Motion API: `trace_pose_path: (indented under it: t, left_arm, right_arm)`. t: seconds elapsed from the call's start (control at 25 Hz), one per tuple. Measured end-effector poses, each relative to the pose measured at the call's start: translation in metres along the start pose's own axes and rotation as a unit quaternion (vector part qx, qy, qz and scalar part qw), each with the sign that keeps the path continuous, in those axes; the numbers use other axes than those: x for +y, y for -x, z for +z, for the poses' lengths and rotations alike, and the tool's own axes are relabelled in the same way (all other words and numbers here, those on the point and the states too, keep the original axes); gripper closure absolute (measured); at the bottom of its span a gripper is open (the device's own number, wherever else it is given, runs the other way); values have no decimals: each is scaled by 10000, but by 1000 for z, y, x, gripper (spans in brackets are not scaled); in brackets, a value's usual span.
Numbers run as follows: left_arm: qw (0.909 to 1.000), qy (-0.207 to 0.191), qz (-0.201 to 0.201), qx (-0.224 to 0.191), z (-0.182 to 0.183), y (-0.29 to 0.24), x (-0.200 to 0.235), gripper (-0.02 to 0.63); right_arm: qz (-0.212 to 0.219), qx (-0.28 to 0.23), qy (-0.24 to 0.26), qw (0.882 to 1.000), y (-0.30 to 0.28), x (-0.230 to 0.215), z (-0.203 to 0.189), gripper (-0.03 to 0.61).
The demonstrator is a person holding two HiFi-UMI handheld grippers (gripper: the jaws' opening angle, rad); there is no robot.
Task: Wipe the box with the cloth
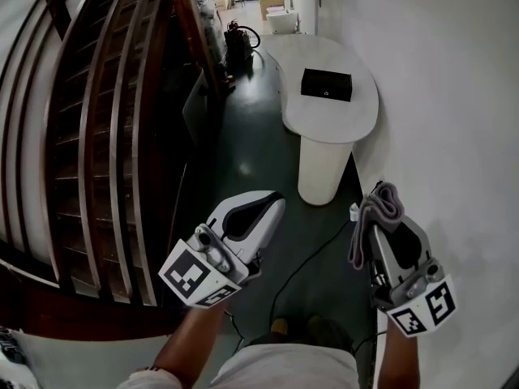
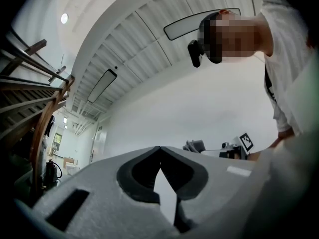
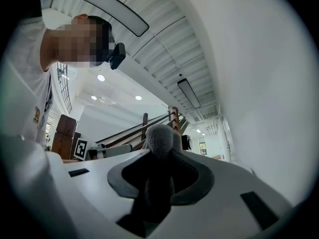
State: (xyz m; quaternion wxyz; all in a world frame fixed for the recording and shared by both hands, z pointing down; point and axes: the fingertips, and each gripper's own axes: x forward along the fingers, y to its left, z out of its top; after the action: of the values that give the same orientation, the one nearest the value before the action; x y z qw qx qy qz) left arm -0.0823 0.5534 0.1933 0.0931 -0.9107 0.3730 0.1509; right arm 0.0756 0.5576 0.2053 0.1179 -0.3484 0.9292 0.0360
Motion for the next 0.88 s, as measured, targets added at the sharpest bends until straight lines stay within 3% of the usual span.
trace_pose_path:
  t: [0.44, 0.88]
  left_arm:
    - [10000, 6, 27, 86, -16, -21, 54, 598]
    - [9992, -252, 210, 250, -70, -128, 137, 598]
  right_arm:
    - [-192, 67, 68, 9998, -36, -37, -16, 479]
    - [-138, -96, 36, 9999, -100, -176, -47, 479]
